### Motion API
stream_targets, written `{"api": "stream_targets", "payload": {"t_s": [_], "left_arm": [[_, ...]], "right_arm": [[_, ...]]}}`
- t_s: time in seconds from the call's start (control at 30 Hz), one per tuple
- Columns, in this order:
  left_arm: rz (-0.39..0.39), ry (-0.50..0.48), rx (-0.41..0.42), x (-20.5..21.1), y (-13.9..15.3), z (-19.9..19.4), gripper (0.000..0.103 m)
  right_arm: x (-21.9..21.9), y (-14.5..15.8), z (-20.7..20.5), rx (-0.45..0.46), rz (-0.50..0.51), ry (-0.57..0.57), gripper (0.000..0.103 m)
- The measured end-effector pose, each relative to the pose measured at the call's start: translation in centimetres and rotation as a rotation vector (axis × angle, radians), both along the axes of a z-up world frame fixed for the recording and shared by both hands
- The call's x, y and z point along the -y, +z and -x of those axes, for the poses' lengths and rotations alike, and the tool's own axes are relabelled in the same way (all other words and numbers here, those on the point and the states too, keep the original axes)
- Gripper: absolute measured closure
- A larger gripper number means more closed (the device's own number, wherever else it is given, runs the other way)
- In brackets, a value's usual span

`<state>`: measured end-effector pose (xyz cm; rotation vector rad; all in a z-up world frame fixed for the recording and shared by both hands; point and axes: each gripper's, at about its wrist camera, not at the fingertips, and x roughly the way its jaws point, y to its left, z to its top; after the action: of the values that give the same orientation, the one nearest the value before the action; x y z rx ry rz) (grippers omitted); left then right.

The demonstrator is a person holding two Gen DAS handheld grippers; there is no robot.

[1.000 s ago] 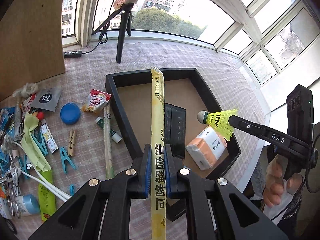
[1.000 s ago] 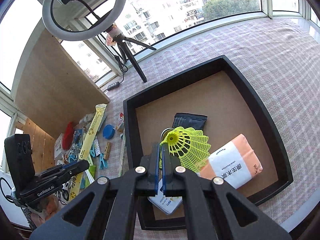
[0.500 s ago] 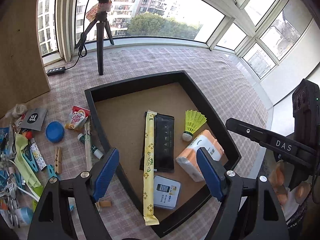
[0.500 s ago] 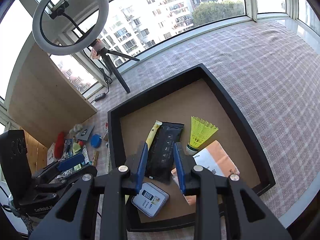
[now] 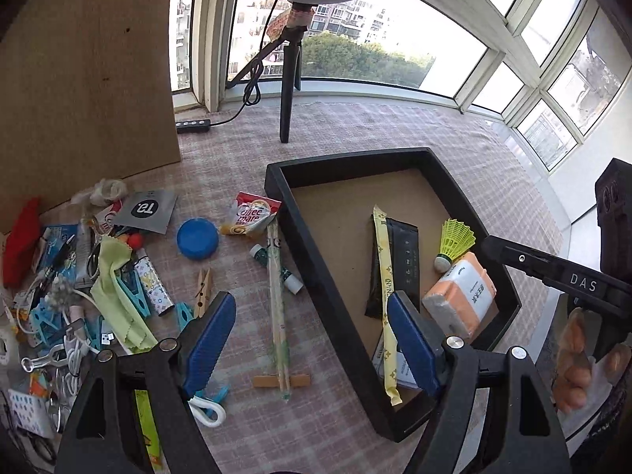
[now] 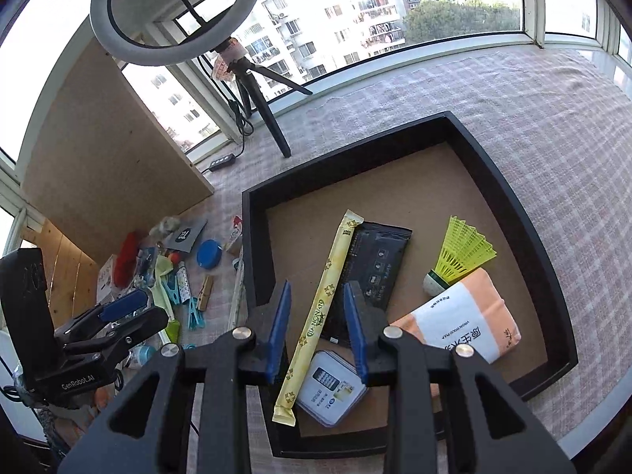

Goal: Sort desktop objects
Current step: 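Drop the straw packet and shuttlecock into the tray from both grippers, then grasp the star-print tissue pack with the left gripper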

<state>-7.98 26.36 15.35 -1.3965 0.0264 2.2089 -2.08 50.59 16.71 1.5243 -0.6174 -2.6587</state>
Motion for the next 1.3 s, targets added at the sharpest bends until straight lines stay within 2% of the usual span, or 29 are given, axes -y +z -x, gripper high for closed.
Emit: {"api": "stream_targets", "payload": {"t_s": [0.27, 0.43, 0.63, 0.8, 0.97, 1.3], "left_arm": [[0.074, 0.099, -0.038, 6.8, -1.2, -0.8, 0.026], [0.092, 0.181, -0.019, 11.3, -2.2, -1.3, 0.026], [0.113, 0.279, -0.007, 16.4, -3.7, -2.4, 0.026], [0.13, 0.348, 0.012, 20.4, -5.1, -3.7, 0.026], [0.137, 0.421, 0.028, 23.8, -5.7, -5.4, 0.026], [0.137, 0.579, 0.047, 30.5, -6.1, -8.4, 0.026]], "right_arm": [[5.8, -0.3, 1.6, -0.007, -0.064, 0.12, 0.067], [9.6, -0.9, 2.6, -0.007, -0.095, 0.194, 0.062], [13.6, -2.2, 3.4, 0.007, -0.081, 0.281, 0.061], [17.3, -3.1, 3.1, -0.008, -0.123, 0.368, 0.061], [19.5, -4.0, 2.6, -0.041, -0.079, 0.416, 0.061], [25.2, -6.1, 2.2, 0.006, -0.191, 0.619, 0.061]]}}
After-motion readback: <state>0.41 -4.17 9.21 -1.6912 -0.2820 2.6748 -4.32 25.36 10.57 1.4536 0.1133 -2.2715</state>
